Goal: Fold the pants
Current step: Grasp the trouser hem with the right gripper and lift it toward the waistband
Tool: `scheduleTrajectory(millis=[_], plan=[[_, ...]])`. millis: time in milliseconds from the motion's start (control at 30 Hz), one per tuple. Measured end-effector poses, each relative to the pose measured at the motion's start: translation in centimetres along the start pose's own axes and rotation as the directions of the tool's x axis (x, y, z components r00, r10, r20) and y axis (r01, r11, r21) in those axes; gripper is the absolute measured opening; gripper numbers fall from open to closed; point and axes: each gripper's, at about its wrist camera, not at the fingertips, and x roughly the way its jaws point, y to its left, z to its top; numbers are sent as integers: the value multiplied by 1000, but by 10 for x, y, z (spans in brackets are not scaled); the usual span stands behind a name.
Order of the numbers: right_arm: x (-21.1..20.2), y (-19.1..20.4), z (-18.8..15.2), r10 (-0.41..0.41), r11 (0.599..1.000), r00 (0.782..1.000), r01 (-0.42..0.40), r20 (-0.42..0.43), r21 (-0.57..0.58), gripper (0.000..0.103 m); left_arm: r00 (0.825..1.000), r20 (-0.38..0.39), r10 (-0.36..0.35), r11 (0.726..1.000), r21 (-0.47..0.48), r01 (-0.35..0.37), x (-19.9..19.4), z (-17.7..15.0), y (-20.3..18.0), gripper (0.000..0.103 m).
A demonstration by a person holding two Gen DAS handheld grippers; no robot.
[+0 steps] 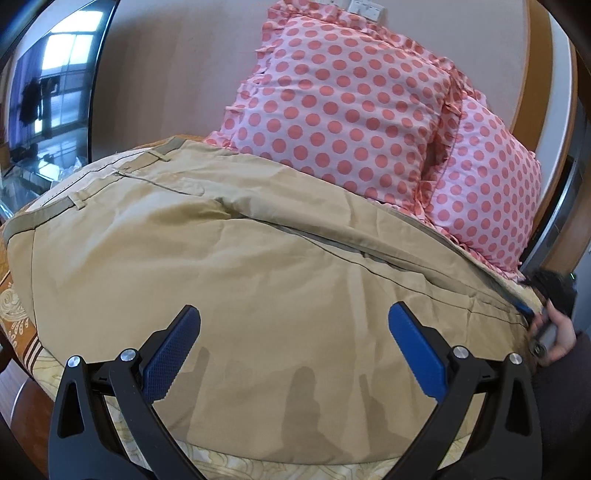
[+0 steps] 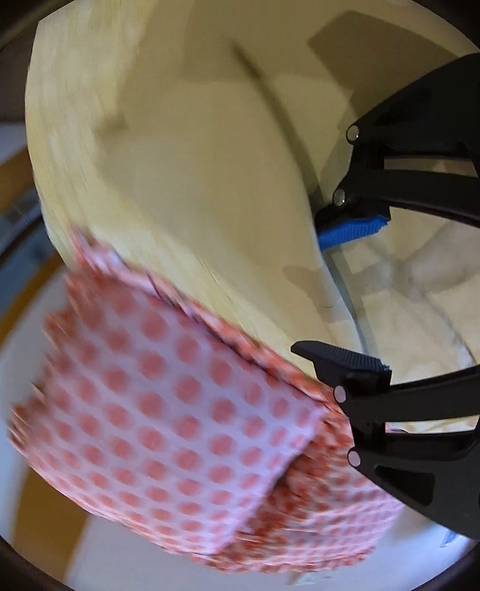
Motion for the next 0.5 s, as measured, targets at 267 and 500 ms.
scheduleTrajectory(millis=[267, 500], plan=[[-2, -37, 21, 24, 997, 1000, -23, -5, 78, 2, 1000, -8, -30, 999, 15, 30, -2, 4, -6, 102], [-70, -31, 28, 257, 966, 964, -253, 72, -54, 1, 995, 22, -93, 995, -38, 94, -6, 30, 1, 102]])
